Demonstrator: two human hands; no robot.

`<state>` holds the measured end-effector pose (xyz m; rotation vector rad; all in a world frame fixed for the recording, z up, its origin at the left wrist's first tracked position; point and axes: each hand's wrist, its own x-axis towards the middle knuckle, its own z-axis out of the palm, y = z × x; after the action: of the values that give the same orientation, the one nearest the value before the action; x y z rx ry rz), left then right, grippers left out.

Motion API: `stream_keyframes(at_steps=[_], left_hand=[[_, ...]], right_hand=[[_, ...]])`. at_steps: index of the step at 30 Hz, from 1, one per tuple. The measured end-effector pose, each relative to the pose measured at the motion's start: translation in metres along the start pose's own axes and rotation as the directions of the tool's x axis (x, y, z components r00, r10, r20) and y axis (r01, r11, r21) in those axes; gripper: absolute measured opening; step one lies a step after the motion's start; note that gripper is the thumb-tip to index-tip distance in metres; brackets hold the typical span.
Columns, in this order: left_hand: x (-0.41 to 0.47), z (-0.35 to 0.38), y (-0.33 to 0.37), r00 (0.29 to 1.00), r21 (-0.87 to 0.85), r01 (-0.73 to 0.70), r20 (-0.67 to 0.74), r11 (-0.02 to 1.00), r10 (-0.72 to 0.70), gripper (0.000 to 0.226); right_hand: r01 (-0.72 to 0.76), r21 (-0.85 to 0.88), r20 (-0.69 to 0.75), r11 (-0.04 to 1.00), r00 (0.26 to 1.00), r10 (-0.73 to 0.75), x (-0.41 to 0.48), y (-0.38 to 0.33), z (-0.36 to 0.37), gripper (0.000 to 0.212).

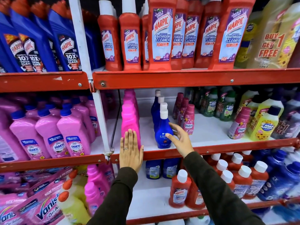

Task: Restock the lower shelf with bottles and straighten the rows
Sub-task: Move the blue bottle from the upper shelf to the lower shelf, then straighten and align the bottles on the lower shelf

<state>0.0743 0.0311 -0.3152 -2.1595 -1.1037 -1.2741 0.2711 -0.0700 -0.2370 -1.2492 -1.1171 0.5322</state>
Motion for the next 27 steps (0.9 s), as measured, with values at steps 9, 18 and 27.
stream_keyframes(at_steps=[9, 18, 27], left_hand=[[0.0, 0.001, 0.0, 1.0, -0.001, 0.003, 0.003, 1.0, -0.003, 0.084], [-0.001, -0.012, 0.037, 0.997, -0.064, 0.045, 0.058, 0.997, -0.041, 0.084], [0.026, -0.001, 0.111, 0.999, -0.103, -0.02, 0.039, 0.994, 0.024, 0.082]], right_hand=[[-0.031, 0.006, 0.053, 0.999, 0.998, 0.031, 0.004, 0.007, -0.009, 0.047], [-0.02, -0.006, -0.025, 1.0, 0.999, 0.02, -0.014, 0.003, -0.014, 0.045], [0.016, -0.147, -0.3, 0.989, 0.952, -0.06, -0.026, 0.004, -0.086, 0.038]])
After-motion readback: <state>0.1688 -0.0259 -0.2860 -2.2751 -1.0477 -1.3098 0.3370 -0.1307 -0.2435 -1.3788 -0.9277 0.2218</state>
